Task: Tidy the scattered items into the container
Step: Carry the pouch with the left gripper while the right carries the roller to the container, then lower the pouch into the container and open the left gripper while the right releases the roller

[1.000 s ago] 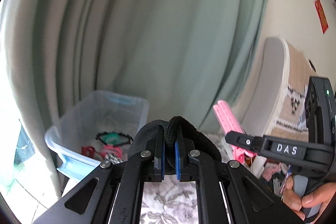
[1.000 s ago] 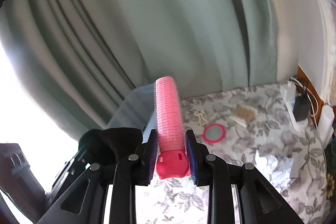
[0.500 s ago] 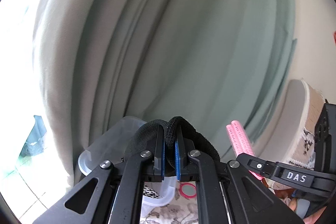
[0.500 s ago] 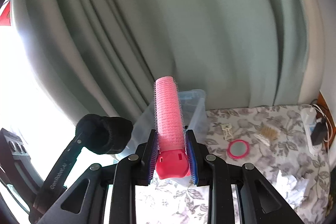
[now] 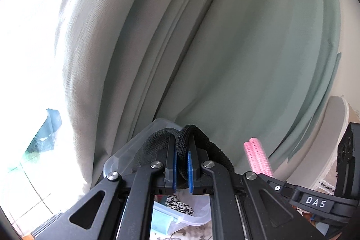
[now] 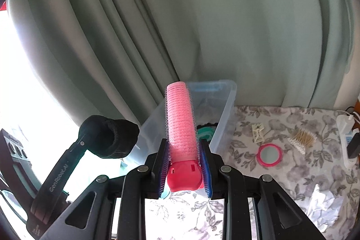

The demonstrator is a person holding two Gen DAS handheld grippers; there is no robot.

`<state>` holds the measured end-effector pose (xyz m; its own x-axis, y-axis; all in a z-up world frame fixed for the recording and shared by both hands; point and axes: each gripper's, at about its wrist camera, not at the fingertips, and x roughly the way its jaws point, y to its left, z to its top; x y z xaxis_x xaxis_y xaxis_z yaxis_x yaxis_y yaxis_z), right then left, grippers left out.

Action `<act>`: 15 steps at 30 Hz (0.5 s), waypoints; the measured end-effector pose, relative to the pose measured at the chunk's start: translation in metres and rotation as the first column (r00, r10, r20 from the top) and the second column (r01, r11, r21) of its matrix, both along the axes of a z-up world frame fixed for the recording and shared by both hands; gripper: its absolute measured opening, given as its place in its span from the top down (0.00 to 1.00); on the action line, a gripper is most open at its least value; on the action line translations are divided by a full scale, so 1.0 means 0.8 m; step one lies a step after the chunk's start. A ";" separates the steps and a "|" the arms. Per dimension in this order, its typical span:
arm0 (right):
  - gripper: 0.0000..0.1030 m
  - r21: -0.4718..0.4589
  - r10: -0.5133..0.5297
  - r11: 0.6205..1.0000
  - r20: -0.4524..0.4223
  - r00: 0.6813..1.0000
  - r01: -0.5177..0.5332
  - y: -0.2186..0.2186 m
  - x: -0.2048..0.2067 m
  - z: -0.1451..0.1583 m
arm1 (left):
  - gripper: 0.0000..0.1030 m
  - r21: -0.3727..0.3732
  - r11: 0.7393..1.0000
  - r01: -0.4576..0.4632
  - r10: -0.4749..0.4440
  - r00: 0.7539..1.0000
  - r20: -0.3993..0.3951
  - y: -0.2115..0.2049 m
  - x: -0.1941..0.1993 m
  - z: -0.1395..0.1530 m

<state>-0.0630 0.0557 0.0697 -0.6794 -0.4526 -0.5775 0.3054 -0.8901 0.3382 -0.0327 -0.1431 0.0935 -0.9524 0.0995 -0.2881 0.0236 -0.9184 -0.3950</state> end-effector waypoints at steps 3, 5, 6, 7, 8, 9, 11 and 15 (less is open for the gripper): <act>0.72 0.009 0.016 1.000 0.020 1.000 -0.016 -0.010 -0.010 -0.012 | 0.93 0.007 1.000 -0.007 0.007 1.000 0.021 -0.004 -0.010 -0.010; 0.72 0.015 0.025 1.000 0.032 0.999 -0.026 -0.017 -0.015 -0.020 | 0.93 0.008 1.000 -0.006 0.006 1.000 0.030 -0.005 -0.016 -0.015; 0.72 0.019 0.029 0.999 0.037 0.999 -0.030 -0.019 -0.018 -0.023 | 0.93 0.009 1.000 -0.004 0.004 0.999 0.034 -0.004 -0.019 -0.018; 0.72 0.022 0.033 0.999 0.043 0.999 -0.034 -0.022 -0.021 -0.027 | 0.93 0.010 1.000 -0.002 0.002 0.999 0.037 -0.003 -0.021 -0.020; 0.72 0.026 0.038 0.999 0.047 0.998 -0.039 -0.025 -0.023 -0.029 | 0.93 0.010 1.000 0.000 -0.001 0.999 0.042 -0.002 -0.024 -0.023; 0.72 0.031 0.044 0.998 0.051 0.998 -0.046 -0.028 -0.025 -0.032 | 0.93 0.010 1.000 0.003 -0.003 0.999 0.048 0.000 -0.027 -0.027; 0.72 0.040 0.057 0.997 0.058 0.997 -0.059 -0.034 -0.028 -0.036 | 0.93 0.011 1.000 0.007 -0.008 0.998 0.058 0.002 -0.033 -0.033; 0.72 0.055 0.073 0.995 0.075 0.994 -0.077 -0.045 -0.037 -0.047 | 0.93 0.013 1.000 0.010 -0.011 0.997 0.080 0.008 -0.044 -0.046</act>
